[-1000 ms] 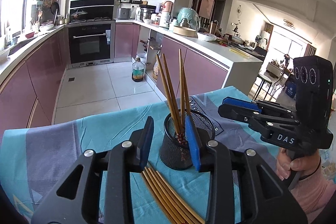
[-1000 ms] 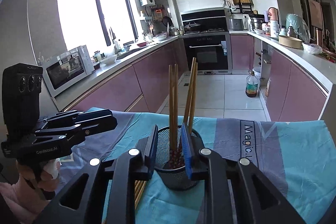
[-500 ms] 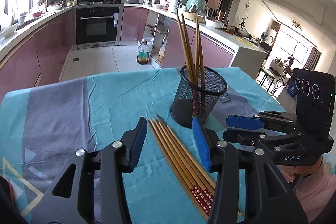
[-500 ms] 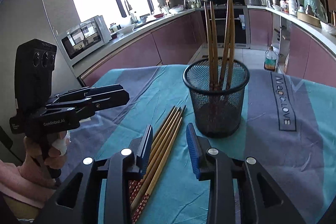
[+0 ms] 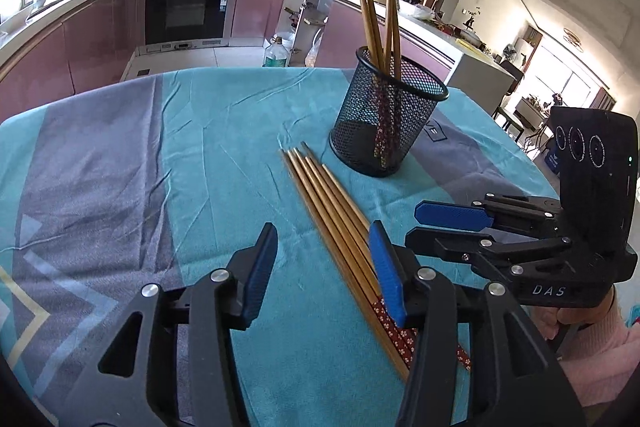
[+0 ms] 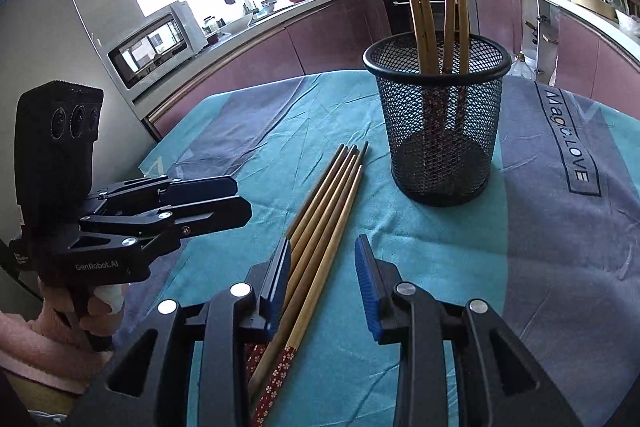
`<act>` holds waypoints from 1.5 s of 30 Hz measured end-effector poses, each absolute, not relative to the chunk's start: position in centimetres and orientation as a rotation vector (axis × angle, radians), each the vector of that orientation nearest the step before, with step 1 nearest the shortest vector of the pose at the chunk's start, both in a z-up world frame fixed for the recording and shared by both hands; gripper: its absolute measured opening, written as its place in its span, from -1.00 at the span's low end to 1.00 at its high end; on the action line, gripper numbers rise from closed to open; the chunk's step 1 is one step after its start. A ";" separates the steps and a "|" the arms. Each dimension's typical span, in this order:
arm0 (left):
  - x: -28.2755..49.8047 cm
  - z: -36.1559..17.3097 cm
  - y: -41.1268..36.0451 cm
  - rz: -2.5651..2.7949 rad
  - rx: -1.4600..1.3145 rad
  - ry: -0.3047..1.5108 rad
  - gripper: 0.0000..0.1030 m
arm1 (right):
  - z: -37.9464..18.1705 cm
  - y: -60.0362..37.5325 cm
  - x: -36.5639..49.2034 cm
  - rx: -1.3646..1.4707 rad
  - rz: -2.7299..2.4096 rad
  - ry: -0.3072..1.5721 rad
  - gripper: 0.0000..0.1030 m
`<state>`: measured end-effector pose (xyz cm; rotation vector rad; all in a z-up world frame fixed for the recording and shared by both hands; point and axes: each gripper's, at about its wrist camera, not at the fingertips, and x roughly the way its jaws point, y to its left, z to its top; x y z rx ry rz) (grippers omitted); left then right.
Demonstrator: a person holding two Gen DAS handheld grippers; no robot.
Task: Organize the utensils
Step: 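Withdraw both open tools from the holder back over the chopstick pile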
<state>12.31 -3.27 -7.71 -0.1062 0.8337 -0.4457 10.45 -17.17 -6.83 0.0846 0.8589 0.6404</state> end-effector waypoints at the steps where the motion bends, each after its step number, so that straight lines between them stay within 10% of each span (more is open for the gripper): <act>1: 12.3 -8.0 -3.3 -0.446 -0.109 0.841 -0.08 | -6.9 -17.2 10.5 0.085 0.641 0.862 -0.40; 33: 12.8 -10.7 -6.3 -0.387 0.077 0.903 -0.07 | -8.8 -15.7 10.6 -0.029 0.564 0.891 -0.50; 45: 12.4 -10.8 -5.7 -0.424 0.087 0.903 -0.40 | -9.0 -15.8 10.8 -0.042 0.547 0.900 -0.59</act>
